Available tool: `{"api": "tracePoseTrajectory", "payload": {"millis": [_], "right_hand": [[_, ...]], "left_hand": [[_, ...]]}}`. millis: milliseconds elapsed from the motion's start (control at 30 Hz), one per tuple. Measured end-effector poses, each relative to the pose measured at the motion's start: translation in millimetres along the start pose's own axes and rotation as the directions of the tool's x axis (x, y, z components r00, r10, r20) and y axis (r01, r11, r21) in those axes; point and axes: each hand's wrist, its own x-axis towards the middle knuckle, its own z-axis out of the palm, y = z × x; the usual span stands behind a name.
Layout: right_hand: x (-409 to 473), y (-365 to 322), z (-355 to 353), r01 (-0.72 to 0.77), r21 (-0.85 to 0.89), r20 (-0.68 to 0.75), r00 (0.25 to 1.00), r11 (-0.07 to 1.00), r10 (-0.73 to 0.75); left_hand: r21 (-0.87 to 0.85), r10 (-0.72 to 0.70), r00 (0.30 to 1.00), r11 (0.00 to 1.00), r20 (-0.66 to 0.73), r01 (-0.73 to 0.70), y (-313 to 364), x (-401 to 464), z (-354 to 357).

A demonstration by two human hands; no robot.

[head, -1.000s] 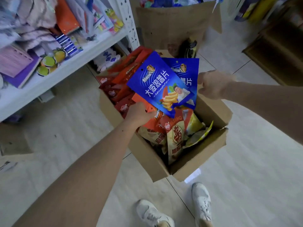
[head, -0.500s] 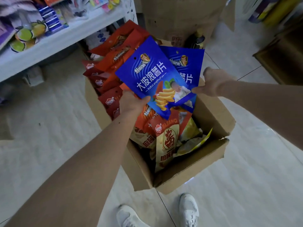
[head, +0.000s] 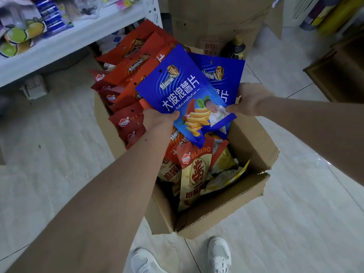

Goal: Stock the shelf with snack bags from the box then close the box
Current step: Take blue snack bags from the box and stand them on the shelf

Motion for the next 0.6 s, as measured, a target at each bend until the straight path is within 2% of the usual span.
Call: {"api": "tracePoseTrajectory", "payload": {"millis": [167, 300, 400, 500, 600], "right_hand": [[-0.2, -1.2, -4.1, -0.008, 0.030, -0.020, 1.000, 1.000, 0.009], [-1.6, -8.7, -12.2, -0.047, 0.246, -0.063, 0.996, 0.968, 0.065], [-3.2, -18.6, -16.3, -0.077, 0.387, -0.071, 0.991, 0.919, 0.113], [-6.9, -30.9, -20.6, -0.087, 0.421, -0.090, 0.987, 0.903, 0.137], [-13.9, -41.7, -32.6, -0.031, 0.440, -0.128, 0.987, 0.897, 0.097]], "left_hand": [[0.036, 0.142, 0.989, 0.989, 0.046, -0.144, -1.6, 1.8, -12.2], [-0.060, 0.225, 0.959, 0.974, 0.174, -0.218, -9.1, 4.4, -40.3], [-0.063, 0.248, 0.934, 0.969, 0.259, -0.240, -11.8, 2.2, -60.8], [-0.007, 0.247, 0.934, 0.967, 0.257, -0.254, -8.8, 0.9, -76.4], [0.017, 0.217, 0.935, 0.973, 0.281, -0.230, 2.5, -8.3, -90.8]]}}
